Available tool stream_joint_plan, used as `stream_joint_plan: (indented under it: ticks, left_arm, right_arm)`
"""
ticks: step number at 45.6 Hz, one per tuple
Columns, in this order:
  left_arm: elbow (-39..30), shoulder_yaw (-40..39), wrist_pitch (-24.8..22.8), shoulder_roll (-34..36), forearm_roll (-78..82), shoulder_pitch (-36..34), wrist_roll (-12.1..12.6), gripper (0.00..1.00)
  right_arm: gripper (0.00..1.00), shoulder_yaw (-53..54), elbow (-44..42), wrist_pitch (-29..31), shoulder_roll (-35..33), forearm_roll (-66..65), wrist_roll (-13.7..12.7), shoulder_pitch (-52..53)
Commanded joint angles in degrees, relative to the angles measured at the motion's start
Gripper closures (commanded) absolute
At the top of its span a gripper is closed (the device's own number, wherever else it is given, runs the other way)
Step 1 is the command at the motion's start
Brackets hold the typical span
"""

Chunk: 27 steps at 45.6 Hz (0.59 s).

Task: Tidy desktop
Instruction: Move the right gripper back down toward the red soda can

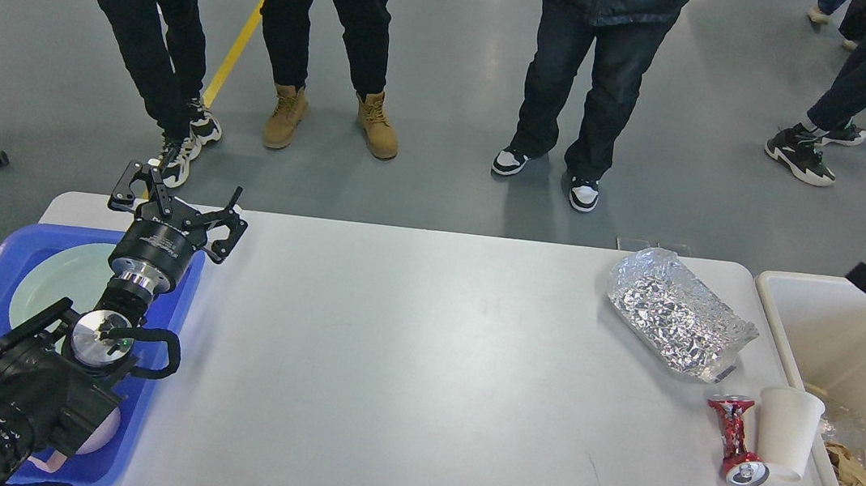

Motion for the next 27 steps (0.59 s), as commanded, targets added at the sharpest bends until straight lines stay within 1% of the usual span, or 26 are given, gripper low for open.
stream_joint_plan:
  ticks: [1, 6, 14, 19, 20, 24, 27]
  left_arm:
    - [0.0, 0.0, 0.0, 0.0, 0.0, 0.0, 0.02, 0.04]
    - [0.0, 0.0, 0.0, 0.0, 0.0, 0.0, -0.07, 0.04]
    - [0.0, 0.0, 0.0, 0.0, 0.0, 0.0, -0.07, 0.04]
    - [0.0, 0.0, 0.0, 0.0, 0.0, 0.0, -0.07, 0.04]
    - [0.0, 0.0, 0.0, 0.0, 0.0, 0.0, 0.02, 0.04]
    - [0.0, 0.0, 0.0, 0.0, 0.0, 0.0, -0.07, 0.04]
    - [0.0, 0.0, 0.0, 0.0, 0.0, 0.0, -0.07, 0.04]
  right_arm:
    - [0.0, -8.86, 4.73, 6.79, 5.79, 0.0, -0.04, 11.68]
    - [0.0, -14.67, 9.74, 13.56, 11.68, 0.0, -0.05, 21.17]
    - [0.0, -15.12, 21.16, 26.12, 15.03, 0.08, -0.04, 37.43]
    - [0.0, -14.94, 27.32, 36.49, 16.26, 0.08, -0.04, 47.54]
    - [0.0, -14.94, 28.63, 40.25, 16.61, 0.08, 0.04, 49.99]
    - [0.0, -14.85, 30.32, 49.41, 17.4, 0.17, 0.04, 55.98]
    - [0.0, -14.68, 30.4, 54.34, 17.4, 0.17, 0.04, 59.67]
